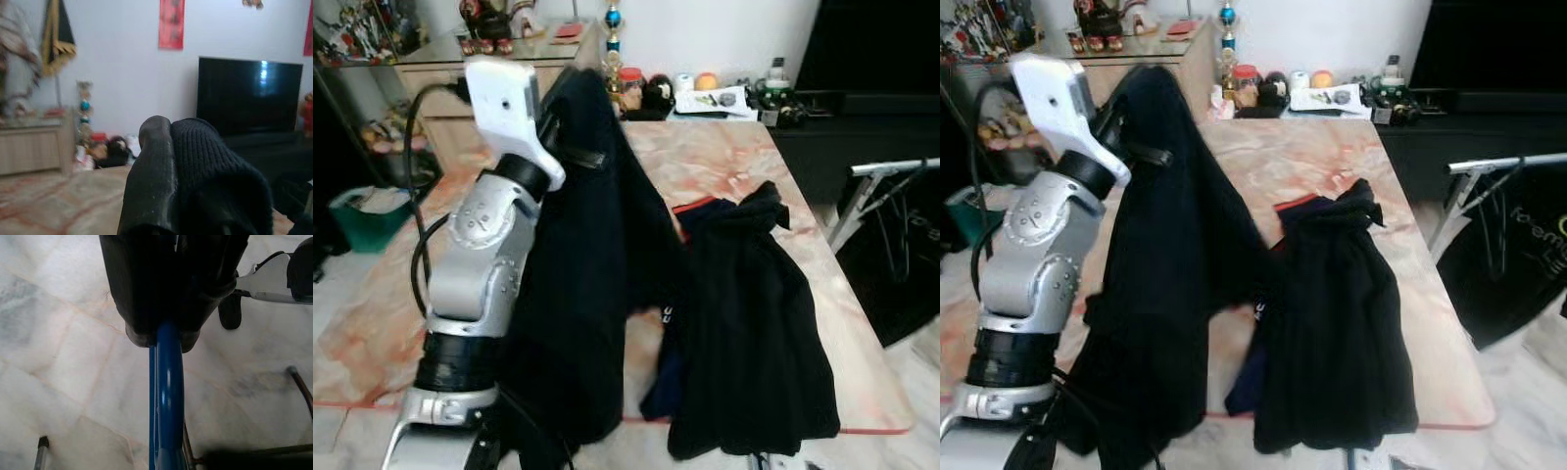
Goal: Hang hanger
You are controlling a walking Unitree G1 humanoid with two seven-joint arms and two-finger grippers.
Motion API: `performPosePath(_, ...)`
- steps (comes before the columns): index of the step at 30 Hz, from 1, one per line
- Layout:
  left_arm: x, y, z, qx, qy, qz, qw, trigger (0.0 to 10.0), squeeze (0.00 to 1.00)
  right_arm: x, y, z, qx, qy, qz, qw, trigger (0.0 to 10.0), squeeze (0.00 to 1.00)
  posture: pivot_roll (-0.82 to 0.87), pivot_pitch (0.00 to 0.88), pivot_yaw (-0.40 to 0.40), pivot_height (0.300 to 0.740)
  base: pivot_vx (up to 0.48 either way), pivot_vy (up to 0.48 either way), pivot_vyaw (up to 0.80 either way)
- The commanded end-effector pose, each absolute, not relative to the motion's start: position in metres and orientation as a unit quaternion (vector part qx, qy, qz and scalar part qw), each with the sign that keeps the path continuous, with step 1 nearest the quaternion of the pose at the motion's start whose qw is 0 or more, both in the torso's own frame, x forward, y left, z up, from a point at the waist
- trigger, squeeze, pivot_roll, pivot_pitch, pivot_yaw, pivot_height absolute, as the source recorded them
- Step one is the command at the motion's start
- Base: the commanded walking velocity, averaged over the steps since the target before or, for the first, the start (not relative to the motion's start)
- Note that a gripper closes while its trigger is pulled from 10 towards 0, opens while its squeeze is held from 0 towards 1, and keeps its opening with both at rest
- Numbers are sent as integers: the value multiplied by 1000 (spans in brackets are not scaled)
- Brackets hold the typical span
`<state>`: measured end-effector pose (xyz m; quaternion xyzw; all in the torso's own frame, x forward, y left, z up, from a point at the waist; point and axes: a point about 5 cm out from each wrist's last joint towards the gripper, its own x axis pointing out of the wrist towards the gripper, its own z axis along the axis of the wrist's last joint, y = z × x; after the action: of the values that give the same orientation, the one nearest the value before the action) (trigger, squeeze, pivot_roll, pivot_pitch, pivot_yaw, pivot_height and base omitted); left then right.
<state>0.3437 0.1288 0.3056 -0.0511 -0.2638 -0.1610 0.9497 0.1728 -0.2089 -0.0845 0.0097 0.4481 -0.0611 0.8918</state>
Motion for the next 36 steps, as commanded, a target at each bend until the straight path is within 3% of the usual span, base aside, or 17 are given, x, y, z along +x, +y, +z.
performPosePath(1,342,123,318,-53,-284,-164,943,10000,0,159,-223,-88,12,461,-84,883,10000,0,41,47,36,740,480,0,0)
performPosePath(9,340,125,283,-72,-212,-177,958,10000,0,154,-214,-92,15,472,-83,878,10000,0,47,52,36,740,276,0,0)
performPosePath(17,314,125,204,19,-39,-227,973,10000,0,157,-197,-94,18,473,-70,878,10000,0,53,62,40,740,0,0,0)
performPosePath(20,296,136,163,99,32,-228,968,10000,0,156,-194,-95,17,475,-69,877,10000,0,53,63,41,740,0,0,0)
performPosePath(22,290,138,159,81,42,-227,970,10000,0,155,-193,-95,17,476,-69,877,10000,0,51,66,40,740,0,0,0)
performPosePath(23,287,139,158,71,44,-225,971,10000,424,155,-193,-95,16,476,-67,876,10000,0,54,66,40,740,0,0,0)
performPosePath(24,285,141,158,68,45,-222,972,10000,1000,155,-193,-95,15,477,-67,876,10000,0,54,66,40,740,0,0,0)
performPosePath(36,251,155,149,96,66,-241,963,10000,1000,158,-174,-96,16,477,-58,877,10000,0,62,74,40,740,0,0,0)
